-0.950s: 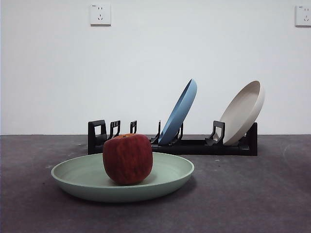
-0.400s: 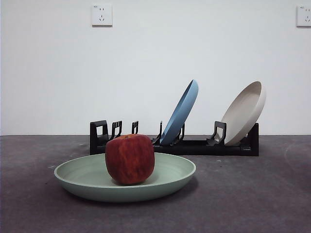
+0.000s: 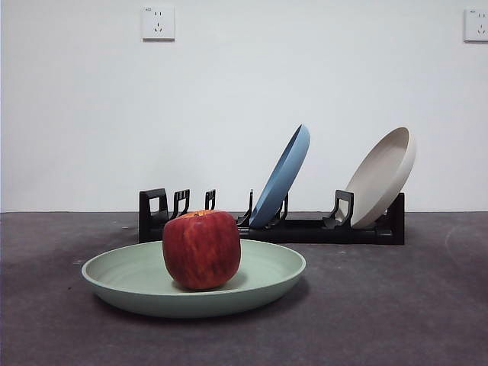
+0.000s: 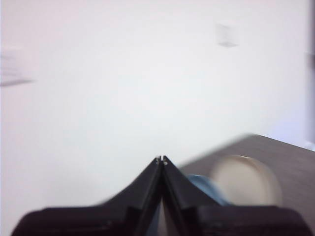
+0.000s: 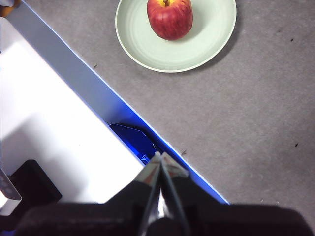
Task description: Take the green plate from the plate rack,put the plate on the table,take the apple from the table,put the apple in the plate
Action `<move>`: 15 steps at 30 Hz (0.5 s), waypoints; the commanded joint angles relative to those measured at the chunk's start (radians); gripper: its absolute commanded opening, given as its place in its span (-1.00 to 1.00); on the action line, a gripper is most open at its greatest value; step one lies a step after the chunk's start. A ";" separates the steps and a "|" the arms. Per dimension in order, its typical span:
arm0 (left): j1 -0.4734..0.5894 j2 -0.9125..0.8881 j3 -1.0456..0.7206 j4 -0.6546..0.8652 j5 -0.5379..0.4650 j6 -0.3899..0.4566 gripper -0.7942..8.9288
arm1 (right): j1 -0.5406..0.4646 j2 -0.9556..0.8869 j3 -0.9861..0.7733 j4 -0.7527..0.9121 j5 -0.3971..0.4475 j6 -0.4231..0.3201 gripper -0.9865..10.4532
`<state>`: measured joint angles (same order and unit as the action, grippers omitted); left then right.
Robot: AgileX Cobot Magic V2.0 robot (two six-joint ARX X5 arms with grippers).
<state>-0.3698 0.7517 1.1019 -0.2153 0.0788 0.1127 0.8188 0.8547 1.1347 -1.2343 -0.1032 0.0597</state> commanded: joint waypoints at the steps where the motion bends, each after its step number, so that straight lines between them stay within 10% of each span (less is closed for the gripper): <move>1: 0.106 -0.115 -0.184 0.107 0.001 0.011 -0.84 | 0.000 -0.002 0.000 0.003 0.002 0.009 -0.83; 15: 0.343 -0.595 -0.927 0.324 -0.077 -0.094 -0.84 | 0.000 -0.007 0.000 0.003 0.002 0.009 -0.83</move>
<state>-0.0341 0.1829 0.2131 0.0914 0.0059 0.0612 0.8188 0.8505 1.1347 -1.2343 -0.1032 0.0605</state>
